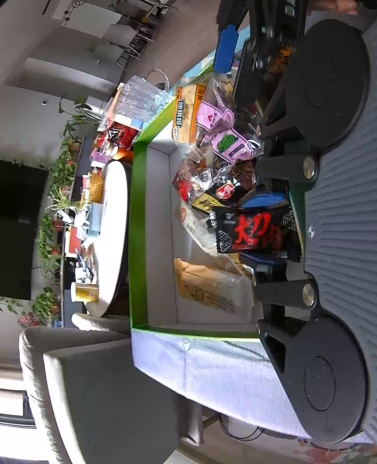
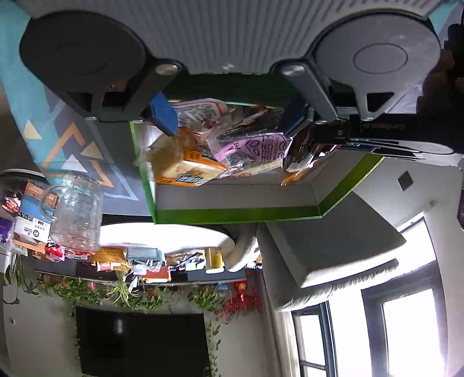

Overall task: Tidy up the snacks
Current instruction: 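Move both open tools back to the last snacks beside the box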

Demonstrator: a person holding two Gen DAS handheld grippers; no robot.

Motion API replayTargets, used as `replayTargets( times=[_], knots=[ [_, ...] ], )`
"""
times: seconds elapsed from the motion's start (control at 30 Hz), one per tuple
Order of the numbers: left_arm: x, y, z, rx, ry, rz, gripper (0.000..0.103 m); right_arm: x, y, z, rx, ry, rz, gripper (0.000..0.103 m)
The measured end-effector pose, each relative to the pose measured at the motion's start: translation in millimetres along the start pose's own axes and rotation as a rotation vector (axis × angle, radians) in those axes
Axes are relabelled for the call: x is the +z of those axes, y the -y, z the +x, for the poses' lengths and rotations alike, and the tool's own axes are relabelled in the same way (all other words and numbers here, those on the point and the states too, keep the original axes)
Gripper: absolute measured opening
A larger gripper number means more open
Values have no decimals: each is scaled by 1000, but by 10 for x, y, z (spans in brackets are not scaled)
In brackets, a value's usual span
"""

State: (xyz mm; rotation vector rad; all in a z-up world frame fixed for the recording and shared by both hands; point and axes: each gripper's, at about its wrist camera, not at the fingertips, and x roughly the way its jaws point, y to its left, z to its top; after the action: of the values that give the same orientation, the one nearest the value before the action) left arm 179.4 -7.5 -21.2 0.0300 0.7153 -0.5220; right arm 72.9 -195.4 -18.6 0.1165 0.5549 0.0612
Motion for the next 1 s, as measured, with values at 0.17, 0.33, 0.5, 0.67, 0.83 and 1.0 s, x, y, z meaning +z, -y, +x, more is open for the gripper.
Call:
replayTargets(
  times=[0.17, 0.33, 0.5, 0.67, 0.83, 1.0],
  knots=[
    [54, 7, -246, 28, 115, -14, 31, -22, 135, -236, -2, 74, 51, 40],
    [5, 152, -484, -12, 167, 36, 31, -88, 306, -384, -51, 79, 91, 40],
    [-173, 319, -544, -175, 101, 69, 31, -320, 445, -404, -83, -1, 66, 41],
    [-374, 600, -382, -238, 4, 135, 32, -492, 511, -344, -101, -61, 66, 41],
    [-425, 791, -83, -222, -47, 165, 33, -551, 501, -258, -115, -95, 59, 41],
    [-439, 870, 59, -233, -47, 124, 48, -626, 490, -267, -130, -104, 34, 41]
  ],
)
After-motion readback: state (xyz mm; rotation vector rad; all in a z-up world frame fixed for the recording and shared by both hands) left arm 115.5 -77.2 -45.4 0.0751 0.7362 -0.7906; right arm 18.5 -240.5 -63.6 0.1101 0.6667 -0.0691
